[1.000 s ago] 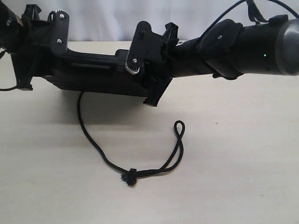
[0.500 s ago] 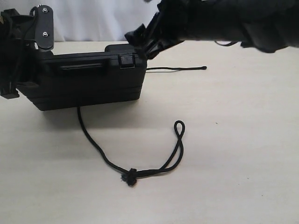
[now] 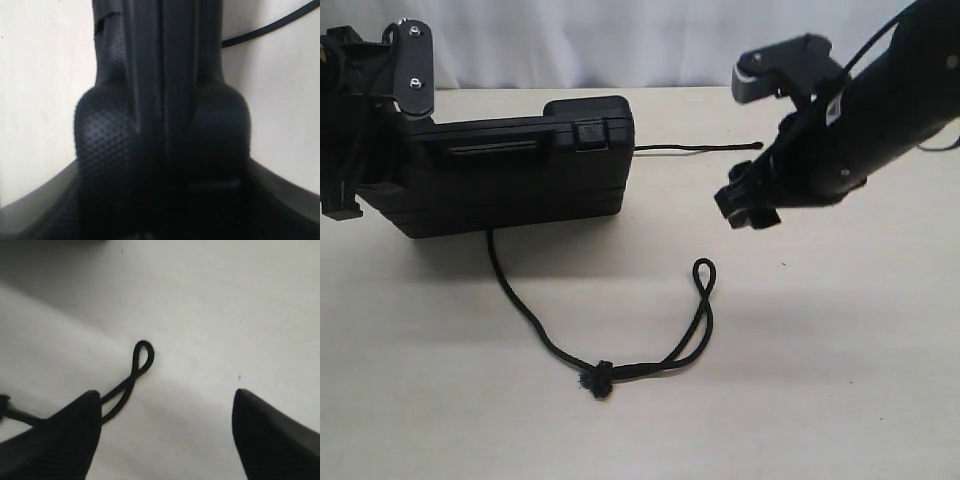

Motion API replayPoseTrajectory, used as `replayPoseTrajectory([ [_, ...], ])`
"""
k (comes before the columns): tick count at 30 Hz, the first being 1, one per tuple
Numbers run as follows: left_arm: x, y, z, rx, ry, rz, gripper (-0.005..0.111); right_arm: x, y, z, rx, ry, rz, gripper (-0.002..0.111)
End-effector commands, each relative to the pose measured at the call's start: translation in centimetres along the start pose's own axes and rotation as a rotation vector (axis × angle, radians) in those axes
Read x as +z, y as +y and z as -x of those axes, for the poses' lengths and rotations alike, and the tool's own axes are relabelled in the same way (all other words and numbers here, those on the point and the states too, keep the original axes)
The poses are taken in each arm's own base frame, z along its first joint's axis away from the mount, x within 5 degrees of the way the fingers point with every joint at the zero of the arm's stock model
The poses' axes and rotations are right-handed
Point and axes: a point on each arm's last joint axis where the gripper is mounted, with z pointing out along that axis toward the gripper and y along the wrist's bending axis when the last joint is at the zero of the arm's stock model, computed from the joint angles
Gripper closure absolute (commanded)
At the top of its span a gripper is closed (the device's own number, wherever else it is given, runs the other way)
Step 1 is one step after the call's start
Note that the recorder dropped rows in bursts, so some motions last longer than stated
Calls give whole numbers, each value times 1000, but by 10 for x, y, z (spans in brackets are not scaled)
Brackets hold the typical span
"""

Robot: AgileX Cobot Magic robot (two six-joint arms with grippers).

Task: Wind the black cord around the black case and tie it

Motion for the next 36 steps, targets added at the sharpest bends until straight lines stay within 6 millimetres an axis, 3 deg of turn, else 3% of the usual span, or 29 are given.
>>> replayPoseTrajectory([
  [1,3,-4,1,-27,-17,-34,107,43,7,-26,160,122,73,43],
  [4,3,-4,1,-27,-17,-34,107,72,12,-39,207,199,92,43],
  [7,3,-4,1,-27,-17,-34,107,89,37,-50,131,295,110,43],
  [10,3,-6,1,-51,-14,-46,107,89,54,-51,169,287,114,43],
  [17,3,-2,7,-129,-80,-16,107,88,64,-50,438,293,90,43],
  [22,2,3,12,-174,-145,34,107,89,87,-45,532,158,92,49],
  [25,2,2,12,-178,-146,26,107,93,97,-51,608,103,84,51],
  [31,2,2,12,-175,-145,26,107,99,92,-74,576,219,-55,53],
  [36,2,2,12,-174,-142,22,107,102,90,-73,615,190,-76,53],
])
